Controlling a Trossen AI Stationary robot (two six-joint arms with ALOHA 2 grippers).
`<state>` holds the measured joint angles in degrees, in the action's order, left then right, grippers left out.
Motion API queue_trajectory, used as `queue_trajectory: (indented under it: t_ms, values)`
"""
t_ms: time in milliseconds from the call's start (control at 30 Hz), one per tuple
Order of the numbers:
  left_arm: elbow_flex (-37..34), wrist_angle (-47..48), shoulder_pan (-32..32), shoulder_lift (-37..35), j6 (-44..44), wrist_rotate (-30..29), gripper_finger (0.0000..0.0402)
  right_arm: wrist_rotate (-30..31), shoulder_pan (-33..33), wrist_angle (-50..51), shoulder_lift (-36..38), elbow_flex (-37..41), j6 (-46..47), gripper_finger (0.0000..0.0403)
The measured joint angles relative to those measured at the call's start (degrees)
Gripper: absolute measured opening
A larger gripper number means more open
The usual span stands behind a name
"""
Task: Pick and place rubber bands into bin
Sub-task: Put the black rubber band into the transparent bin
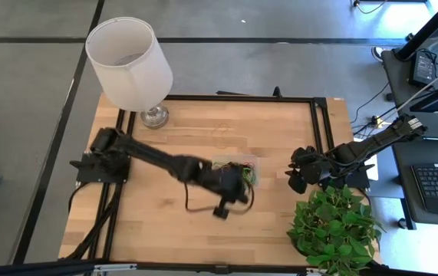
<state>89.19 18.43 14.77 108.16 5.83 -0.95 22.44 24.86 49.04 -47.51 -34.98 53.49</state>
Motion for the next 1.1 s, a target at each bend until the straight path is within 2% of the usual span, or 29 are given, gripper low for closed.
queue_trajectory:
  t_ms: [100,300,467,633,833,1100]
  values:
    - [0.0,-0.2,-3.9,-1.6,0.1,-1.4,0.0002,0.0,0.0,0.0,0.0,0.0,0.2,0.0161]
    - [0.0,-0.3,-11.0,-1.3,2.8,2.0,0.0002,0.0,0.0,-0.1,0.0,0.0,1.2,0.0161]
    - [0.0,0.9,-14.6,-0.9,5.1,2.4,0.0002,0.0,0.0,0.0,0.0,0.0,3.6,0.0161]
    - [0.0,4.5,-16.4,-0.4,8.5,3.6,0.0002,2.4,0.0,0.0,0.0,0.0,7.9,0.0161]
    - [0.0,10.7,-16.8,3.9,13.4,4.8,0.0002,4.9,0.0,0.0,0.0,-0.1,12.5,0.0161]
    - [0.0,11.3,-17.6,7.7,15.1,6.4,0.0014,5.6,-0.5,-1.1,0.0,-0.1,17.1,0.0161]
